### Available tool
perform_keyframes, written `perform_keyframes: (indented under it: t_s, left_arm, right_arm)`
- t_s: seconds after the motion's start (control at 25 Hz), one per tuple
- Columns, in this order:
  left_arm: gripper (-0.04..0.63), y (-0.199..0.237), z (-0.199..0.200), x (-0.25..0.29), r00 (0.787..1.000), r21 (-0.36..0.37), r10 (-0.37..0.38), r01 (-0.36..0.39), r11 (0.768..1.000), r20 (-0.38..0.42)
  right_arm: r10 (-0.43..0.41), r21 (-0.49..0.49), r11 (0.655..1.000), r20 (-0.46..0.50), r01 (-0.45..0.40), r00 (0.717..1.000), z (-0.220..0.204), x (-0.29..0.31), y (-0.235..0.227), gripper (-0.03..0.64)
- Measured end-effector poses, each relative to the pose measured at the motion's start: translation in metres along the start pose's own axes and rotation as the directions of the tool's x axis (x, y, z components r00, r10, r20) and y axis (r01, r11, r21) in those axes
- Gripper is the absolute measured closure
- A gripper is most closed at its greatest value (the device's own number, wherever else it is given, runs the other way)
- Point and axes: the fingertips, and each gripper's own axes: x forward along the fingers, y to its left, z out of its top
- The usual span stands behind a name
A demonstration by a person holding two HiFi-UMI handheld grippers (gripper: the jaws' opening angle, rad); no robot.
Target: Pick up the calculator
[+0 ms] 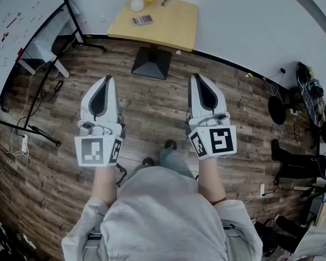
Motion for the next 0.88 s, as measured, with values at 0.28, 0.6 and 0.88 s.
perform_keyframes:
  t_s: [0.28, 0.6, 0.88]
  left_arm:
    - [0.591, 0.004, 0.004, 0.000, 1.000, 0.008, 0.001, -0.001, 1.000, 0.008]
    - [0.591, 0.013, 0.013, -0.005, 0.999, 0.015, 0.016, -0.016, 1.000, 0.031]
    - [0.591, 0.024, 0.008, -0.003, 0.999, 0.000, 0.025, -0.025, 1.000, 0.036]
  right_arm:
    - [0.001, -0.006, 1.000, 0.006, -0.001, 1.000, 0.004, 0.005, 0.003, 0.618]
    - [0.077, -0.085, 0.994, 0.029, -0.075, 0.997, 0.013, 0.006, 0.018, 0.617]
    - [0.045, -0.001, 0.999, 0.045, -0.045, 0.998, 0.011, 0.008, 0.004, 0.617]
